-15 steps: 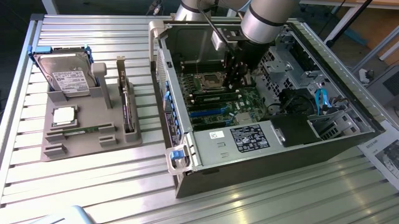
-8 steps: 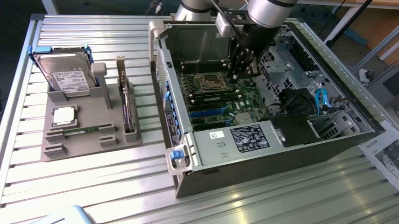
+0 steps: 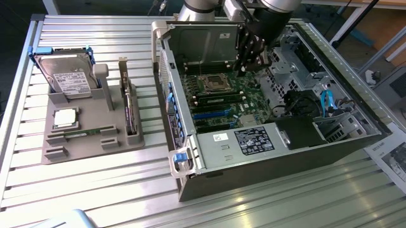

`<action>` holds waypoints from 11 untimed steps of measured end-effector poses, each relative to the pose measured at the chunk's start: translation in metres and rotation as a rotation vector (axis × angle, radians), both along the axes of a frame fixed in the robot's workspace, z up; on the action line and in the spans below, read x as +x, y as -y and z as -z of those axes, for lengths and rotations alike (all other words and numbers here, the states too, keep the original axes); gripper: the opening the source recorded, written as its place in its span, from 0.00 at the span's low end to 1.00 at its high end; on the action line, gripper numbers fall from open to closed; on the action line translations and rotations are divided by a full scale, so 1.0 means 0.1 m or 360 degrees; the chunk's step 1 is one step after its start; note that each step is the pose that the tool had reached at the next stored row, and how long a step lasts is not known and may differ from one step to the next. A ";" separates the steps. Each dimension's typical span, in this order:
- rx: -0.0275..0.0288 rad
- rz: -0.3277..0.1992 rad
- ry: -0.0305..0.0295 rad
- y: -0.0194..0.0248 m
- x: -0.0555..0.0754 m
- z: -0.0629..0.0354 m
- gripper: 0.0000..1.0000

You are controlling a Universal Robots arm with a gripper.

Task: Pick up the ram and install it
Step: 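Insert the ram into the slot, then press down the ram until it locks into place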

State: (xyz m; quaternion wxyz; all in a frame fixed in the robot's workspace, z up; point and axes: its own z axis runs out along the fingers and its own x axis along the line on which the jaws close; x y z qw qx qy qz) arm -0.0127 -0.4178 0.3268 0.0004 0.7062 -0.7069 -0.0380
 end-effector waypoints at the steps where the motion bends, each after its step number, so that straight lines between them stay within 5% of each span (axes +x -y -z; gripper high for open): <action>1: 0.00000 0.0000 -0.00001 0.000 0.00 -0.022 0.26; 11: 0.00001 0.0000 0.00000 0.000 0.00 -0.036 0.26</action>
